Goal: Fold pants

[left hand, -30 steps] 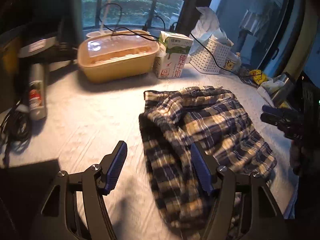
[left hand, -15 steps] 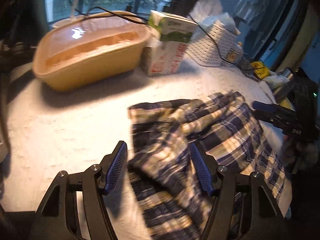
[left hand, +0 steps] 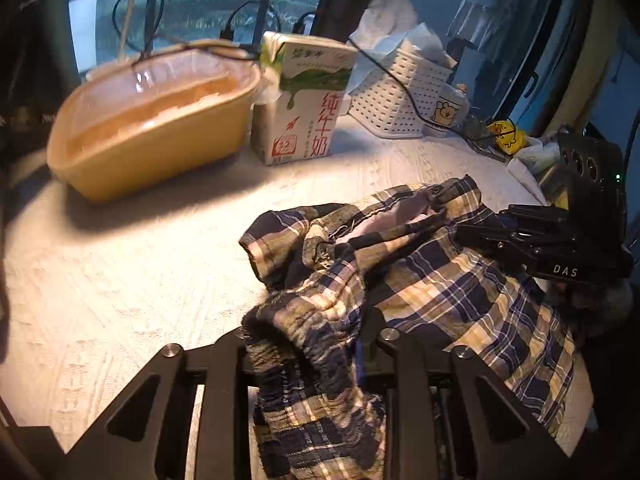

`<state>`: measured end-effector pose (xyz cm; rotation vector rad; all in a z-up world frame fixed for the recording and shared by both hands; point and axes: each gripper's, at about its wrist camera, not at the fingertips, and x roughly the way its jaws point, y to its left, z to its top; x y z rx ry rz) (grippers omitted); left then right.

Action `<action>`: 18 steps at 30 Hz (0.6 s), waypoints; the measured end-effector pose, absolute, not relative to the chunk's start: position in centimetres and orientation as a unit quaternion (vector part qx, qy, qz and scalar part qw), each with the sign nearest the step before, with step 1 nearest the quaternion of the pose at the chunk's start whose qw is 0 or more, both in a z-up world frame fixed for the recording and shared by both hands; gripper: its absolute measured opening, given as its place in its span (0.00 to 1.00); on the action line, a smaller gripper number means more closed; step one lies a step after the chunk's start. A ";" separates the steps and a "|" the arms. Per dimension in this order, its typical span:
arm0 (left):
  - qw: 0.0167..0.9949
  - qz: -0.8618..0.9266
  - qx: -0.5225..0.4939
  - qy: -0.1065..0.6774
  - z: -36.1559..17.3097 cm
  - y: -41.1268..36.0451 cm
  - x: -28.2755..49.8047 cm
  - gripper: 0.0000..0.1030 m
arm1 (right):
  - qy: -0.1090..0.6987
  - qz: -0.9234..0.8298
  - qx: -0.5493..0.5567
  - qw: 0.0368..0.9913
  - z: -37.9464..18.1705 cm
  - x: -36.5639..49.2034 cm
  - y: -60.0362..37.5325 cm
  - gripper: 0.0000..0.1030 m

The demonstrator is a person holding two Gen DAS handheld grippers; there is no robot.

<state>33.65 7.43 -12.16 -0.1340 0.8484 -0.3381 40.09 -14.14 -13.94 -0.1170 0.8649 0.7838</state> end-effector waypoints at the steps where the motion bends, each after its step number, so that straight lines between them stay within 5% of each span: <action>1: 0.898 -0.160 -0.067 0.404 -11.8 7.4 33.4 0.18 | 0.404 0.369 -0.064 0.835 -13.8 39.8 -13.9 0.21; 18: 0.958 -0.152 -0.074 0.230 -3.2 7.9 22.3 0.10 | 0.216 0.346 -0.162 0.899 -1.2 28.1 -13.4 0.19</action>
